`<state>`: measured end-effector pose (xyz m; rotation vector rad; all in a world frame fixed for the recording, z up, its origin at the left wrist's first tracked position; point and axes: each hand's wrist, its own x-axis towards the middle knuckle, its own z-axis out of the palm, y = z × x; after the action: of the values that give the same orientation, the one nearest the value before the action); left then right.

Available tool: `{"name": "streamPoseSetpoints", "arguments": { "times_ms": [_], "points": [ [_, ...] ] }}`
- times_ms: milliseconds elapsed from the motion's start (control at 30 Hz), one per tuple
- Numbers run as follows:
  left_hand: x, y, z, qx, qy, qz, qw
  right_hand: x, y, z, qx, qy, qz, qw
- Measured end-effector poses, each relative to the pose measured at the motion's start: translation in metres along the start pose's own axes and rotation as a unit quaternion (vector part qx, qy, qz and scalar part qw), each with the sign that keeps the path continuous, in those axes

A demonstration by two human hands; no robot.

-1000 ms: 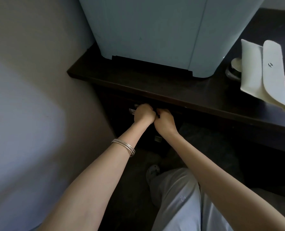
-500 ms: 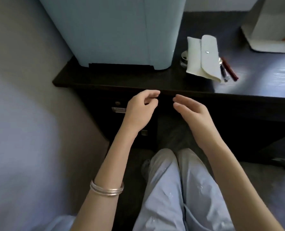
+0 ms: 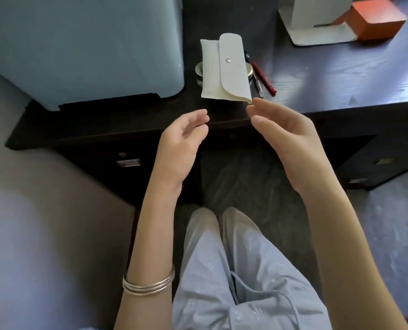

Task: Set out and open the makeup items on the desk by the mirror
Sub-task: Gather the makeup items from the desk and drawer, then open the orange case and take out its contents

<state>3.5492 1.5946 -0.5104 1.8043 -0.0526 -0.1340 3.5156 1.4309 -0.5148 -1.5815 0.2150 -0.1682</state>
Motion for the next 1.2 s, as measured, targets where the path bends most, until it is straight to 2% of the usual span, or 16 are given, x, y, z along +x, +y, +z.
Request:
{"name": "streamPoseSetpoints", "arguments": {
  "times_ms": [167, 367, 600, 833, 1067, 1200],
  "points": [
    [0.046, 0.027, 0.002, 0.021, -0.035, -0.048, 0.998, 0.052, -0.019, 0.000, -0.020, 0.002, 0.048, 0.999],
    [0.077, 0.099, -0.014, 0.005, -0.051, -0.131, 0.990, 0.095, -0.109, -0.002, -0.035, 0.021, 0.083, 0.996],
    [0.097, 0.160, 0.002, -0.015, -0.088, -0.174, 0.981, 0.112, -0.192, -0.023, -0.084, 0.048, 0.103, 0.990],
    [0.132, 0.186, 0.027, 0.004, -0.163, -0.133, 0.978, 0.120, -0.201, -0.045, -0.109, 0.116, 0.129, 0.979],
    [0.166, 0.189, 0.065, 0.014, -0.202, -0.123, 0.972, 0.151, -0.191, -0.067, -0.122, 0.112, 0.138, 0.977],
    [0.192, 0.193, 0.099, 0.023, -0.189, -0.125, 0.974, 0.186, -0.180, -0.098, -0.143, 0.087, 0.143, 0.976]
  ]
}}
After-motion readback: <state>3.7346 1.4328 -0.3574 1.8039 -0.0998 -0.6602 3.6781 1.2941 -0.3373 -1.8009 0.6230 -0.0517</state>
